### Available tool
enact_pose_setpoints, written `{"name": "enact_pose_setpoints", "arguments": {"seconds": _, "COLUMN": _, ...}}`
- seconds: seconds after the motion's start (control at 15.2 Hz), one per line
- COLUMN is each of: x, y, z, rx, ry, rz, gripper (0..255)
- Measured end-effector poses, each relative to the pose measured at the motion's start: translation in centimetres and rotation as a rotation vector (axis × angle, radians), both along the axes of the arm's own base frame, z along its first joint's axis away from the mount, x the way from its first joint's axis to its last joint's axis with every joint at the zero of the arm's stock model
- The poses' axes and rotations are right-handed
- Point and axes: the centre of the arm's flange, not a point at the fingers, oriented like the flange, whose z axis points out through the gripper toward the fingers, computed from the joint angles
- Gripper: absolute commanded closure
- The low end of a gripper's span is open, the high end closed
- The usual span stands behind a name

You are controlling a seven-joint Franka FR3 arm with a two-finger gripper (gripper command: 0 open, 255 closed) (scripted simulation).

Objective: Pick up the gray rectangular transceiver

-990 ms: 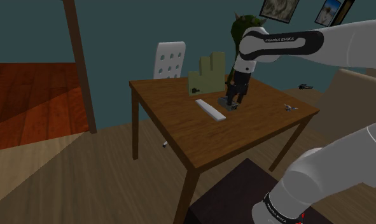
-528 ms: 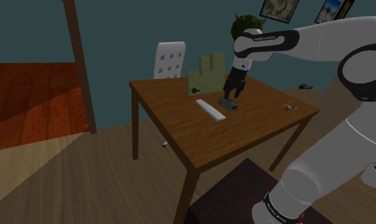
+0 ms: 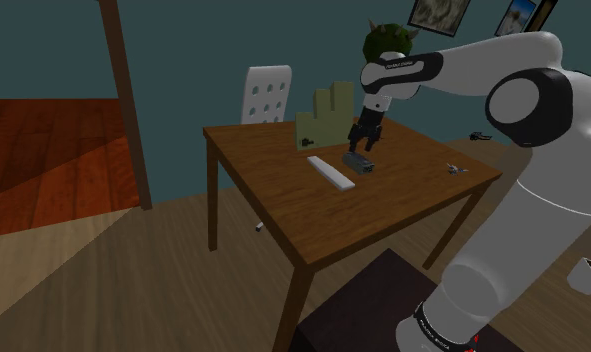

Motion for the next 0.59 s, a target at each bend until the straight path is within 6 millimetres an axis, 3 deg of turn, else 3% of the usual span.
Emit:
{"name": "enact_pose_setpoints", "arguments": {"seconds": 0.33, "x": 0.0, "y": 0.0, "z": -2.7, "rx": 0.000, "ry": 0.000, "rz": -0.001, "gripper": 0}}
{"name": "enact_pose_setpoints", "arguments": {"seconds": 0.4, "x": 0.0, "y": 0.0, "z": -2.9, "rx": 0.000, "ry": 0.000, "rz": -0.001, "gripper": 255}}
{"name": "enact_pose_setpoints", "arguments": {"seconds": 0.59, "x": 0.0, "y": -0.1, "z": -3.0, "rx": 0.000, "ry": -0.002, "rz": -0.001, "gripper": 255}}
